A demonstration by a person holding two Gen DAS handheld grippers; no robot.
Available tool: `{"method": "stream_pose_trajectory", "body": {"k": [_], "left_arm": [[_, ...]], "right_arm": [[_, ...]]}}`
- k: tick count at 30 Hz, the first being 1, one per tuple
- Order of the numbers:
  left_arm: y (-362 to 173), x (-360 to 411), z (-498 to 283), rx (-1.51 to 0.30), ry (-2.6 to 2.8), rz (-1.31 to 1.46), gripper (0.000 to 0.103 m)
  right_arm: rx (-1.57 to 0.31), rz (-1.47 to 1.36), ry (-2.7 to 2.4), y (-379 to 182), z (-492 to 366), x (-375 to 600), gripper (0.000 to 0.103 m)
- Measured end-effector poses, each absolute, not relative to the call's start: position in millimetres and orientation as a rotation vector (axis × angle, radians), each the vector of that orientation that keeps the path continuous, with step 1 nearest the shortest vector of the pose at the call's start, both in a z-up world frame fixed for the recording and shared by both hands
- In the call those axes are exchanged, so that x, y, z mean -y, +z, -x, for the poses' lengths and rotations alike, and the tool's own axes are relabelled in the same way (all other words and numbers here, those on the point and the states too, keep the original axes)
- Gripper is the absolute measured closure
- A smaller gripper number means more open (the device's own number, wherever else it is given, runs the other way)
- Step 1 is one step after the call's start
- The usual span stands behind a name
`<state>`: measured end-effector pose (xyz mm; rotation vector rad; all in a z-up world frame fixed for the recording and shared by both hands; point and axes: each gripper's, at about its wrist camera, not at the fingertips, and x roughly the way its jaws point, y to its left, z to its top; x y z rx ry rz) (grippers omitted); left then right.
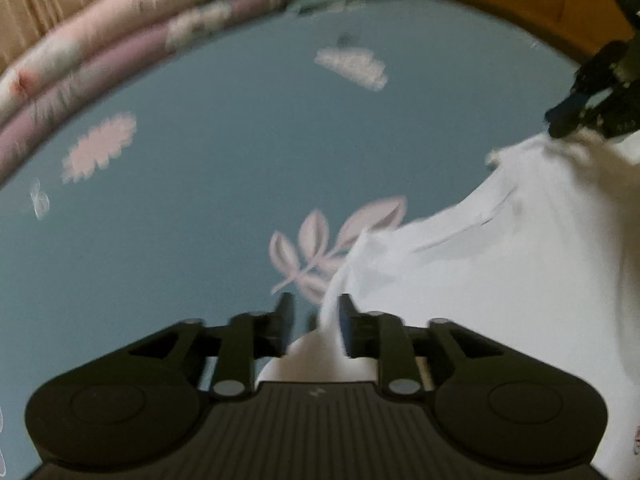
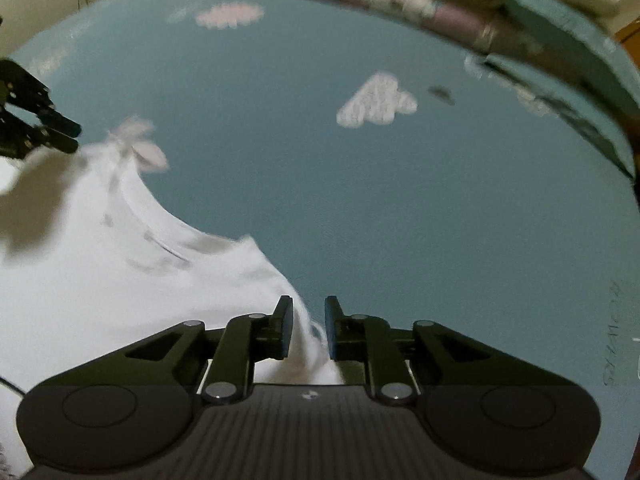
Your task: Fold clothes
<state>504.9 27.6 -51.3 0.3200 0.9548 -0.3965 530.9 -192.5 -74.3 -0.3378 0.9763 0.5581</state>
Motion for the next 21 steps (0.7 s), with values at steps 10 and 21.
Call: {"method": "stream_pose_trajectory", "body": {"k": [10,21], "left_arm": [[-95.0,-16.8,-410.2,-1.121,-0.474,-0.193,0.051],[-97.0,-74.8,-444.3,-1.148,-0.329,-0.092,0.057]], "right_arm": [[-1.162,0.123,0.576,-107.8,-424.0,201.0,0.052],[-1.091,0.063,0.292,-114.7,-491.3,278.3,0.050]]}}
